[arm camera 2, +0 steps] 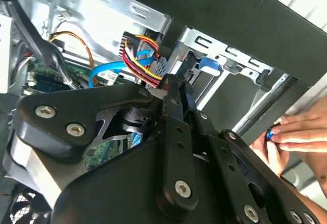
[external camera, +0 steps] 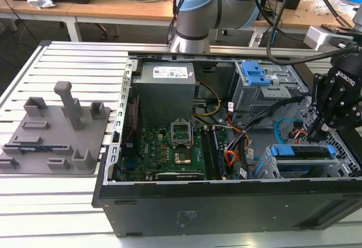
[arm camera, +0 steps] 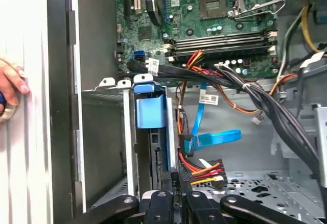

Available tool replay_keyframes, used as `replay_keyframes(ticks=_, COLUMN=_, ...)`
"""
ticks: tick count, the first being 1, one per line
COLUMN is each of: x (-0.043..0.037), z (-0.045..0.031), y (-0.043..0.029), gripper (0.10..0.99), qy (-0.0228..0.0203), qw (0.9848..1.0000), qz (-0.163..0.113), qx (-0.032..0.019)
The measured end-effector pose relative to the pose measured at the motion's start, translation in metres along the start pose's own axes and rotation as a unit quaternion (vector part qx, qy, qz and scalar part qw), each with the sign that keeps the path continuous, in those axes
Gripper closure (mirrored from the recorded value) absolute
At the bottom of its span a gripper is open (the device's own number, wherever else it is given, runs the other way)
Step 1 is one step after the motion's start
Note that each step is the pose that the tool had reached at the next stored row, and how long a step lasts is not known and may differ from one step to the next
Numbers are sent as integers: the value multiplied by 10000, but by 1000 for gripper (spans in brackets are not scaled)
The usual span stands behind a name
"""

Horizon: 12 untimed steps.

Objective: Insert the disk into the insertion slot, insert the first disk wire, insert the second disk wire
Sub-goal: 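Insert the first disk wire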

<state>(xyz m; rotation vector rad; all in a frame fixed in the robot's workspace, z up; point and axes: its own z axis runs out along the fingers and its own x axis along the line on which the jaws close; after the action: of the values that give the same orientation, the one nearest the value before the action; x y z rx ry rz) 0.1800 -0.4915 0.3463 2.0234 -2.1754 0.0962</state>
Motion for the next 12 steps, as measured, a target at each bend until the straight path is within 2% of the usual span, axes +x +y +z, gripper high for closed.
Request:
replay_keyframes(ticks=1, x=22, z=-17, y=2, gripper=922, qy=-75, qw=10000, qz=-6, qx=-5)
replay_keyframes(ticks=3, x=82, z=-25, y=6, gripper=922, qy=-153, qw=9999, qz=-12, qx=-10)
replay_keyframes(ticks=7, x=207, z=-4, y=1, gripper=922, qy=-220, qw=9998, qz=-18, qx=-14)
replay_keyframes(ticks=9, x=231, z=0, y=-1, gripper=922, qy=-324, qw=9995, qz=-41, qx=-17)
replay_keyframes(ticks=10, x=247, z=3, y=-2, gripper=922, qy=-408, qw=9992, qz=-53, qx=-19)
replay_keyframes(ticks=12, x=247, z=3, y=-2, gripper=922, qy=-413, qw=9991, qz=-54, qx=-20)
